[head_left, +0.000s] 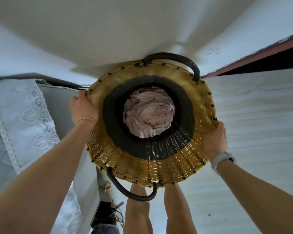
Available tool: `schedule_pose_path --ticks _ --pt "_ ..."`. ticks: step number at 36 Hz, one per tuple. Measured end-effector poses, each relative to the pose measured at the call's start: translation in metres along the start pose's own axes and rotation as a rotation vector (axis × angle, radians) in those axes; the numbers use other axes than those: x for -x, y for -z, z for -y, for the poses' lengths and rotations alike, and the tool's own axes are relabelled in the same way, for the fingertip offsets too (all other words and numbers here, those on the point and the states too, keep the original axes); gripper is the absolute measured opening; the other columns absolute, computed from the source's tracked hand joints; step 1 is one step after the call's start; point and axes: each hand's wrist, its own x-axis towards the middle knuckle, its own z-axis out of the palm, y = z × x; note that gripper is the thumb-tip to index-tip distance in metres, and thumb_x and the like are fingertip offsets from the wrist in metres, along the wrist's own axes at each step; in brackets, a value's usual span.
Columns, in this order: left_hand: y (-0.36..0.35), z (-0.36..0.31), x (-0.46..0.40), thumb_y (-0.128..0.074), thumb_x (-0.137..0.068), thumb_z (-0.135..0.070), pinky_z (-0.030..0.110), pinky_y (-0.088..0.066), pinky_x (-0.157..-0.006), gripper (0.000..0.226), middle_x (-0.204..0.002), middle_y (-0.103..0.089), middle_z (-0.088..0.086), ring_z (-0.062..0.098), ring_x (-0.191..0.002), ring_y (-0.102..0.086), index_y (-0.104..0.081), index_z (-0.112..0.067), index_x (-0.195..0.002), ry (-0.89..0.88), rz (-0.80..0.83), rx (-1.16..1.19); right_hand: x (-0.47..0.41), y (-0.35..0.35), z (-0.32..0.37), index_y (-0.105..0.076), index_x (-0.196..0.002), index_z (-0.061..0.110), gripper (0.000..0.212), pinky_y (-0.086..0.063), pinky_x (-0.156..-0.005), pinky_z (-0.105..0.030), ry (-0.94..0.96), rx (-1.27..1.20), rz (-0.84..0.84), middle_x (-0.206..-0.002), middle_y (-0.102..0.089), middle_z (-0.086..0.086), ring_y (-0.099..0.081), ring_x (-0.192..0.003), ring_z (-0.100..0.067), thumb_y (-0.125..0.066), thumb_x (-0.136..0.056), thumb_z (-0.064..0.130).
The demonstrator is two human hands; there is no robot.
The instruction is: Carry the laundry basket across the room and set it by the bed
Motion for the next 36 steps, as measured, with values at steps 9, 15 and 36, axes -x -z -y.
schedule_pose_path --ticks 9,15,36 --pt "0.008 0.054 0.013 -0.031 -0.096 -0.031 0.052 -0.041 -0.088 0.045 -0.122 -0.053 0.032 0.048 -0.111 -0.052 -0.052 0.003 -0.117 0.162 -0.070 0.020 -0.023 0.006 0.041 -0.052 -0.116 0.014 0.030 -0.038 -0.073 -0.034 0.291 0.132 -0.096 -0.107 -0.066 -0.014 -0.061 -0.092 -0.034 -0.030 -0.098 0.025" --pt "0.013 0.067 0.020 -0.032 -0.096 -0.032 0.051 -0.040 -0.087 0.045 -0.124 -0.054 0.031 0.047 -0.114 -0.050 -0.051 0.002 -0.119 0.246 -0.084 0.025 -0.033 -0.002 0.055 -0.057 -0.099 0.013 0.029 -0.041 -0.068 -0.033 0.410 0.188 -0.156 -0.088 -0.065 -0.010 -0.060 -0.079 -0.032 -0.031 -0.097 0.028" --pt "0.019 0.067 0.046 -0.045 -0.088 -0.019 0.053 -0.027 -0.111 0.064 -0.148 -0.030 0.023 0.043 -0.135 -0.031 -0.021 -0.009 -0.146 0.043 0.067 0.091 0.058 0.072 0.142 -0.045 -0.133 0.016 0.039 -0.041 -0.107 -0.035 0.483 -0.499 0.245 -0.131 -0.056 -0.003 -0.052 -0.119 -0.014 -0.046 -0.094 0.024"
